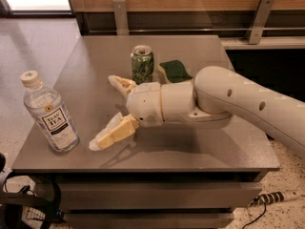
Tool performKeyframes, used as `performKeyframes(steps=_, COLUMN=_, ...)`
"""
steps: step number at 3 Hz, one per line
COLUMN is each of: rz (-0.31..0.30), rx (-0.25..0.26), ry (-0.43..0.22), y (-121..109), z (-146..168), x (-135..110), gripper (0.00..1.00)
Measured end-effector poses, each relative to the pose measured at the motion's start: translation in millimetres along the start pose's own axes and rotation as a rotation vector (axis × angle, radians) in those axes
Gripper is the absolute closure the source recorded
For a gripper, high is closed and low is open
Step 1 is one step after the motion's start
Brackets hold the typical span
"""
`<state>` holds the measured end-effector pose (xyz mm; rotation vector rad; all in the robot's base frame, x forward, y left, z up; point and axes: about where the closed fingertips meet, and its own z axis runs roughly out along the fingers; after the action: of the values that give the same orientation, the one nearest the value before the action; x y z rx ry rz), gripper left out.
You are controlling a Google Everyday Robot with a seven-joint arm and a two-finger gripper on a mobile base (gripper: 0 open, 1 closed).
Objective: Pick blue plastic bottle
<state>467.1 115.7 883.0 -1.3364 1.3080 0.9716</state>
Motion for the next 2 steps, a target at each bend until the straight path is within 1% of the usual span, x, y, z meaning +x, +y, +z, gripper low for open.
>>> performKeyframes(steps=1, rz=-0.005, rx=-0.007, ry=-0.067, y=4, z=21, x=-2, gripper=0.0)
performKeyframes(steps=2, rz=-0.012, rx=-0.016, ry=-0.128, y=16, z=48, x=-8, gripper=0.0)
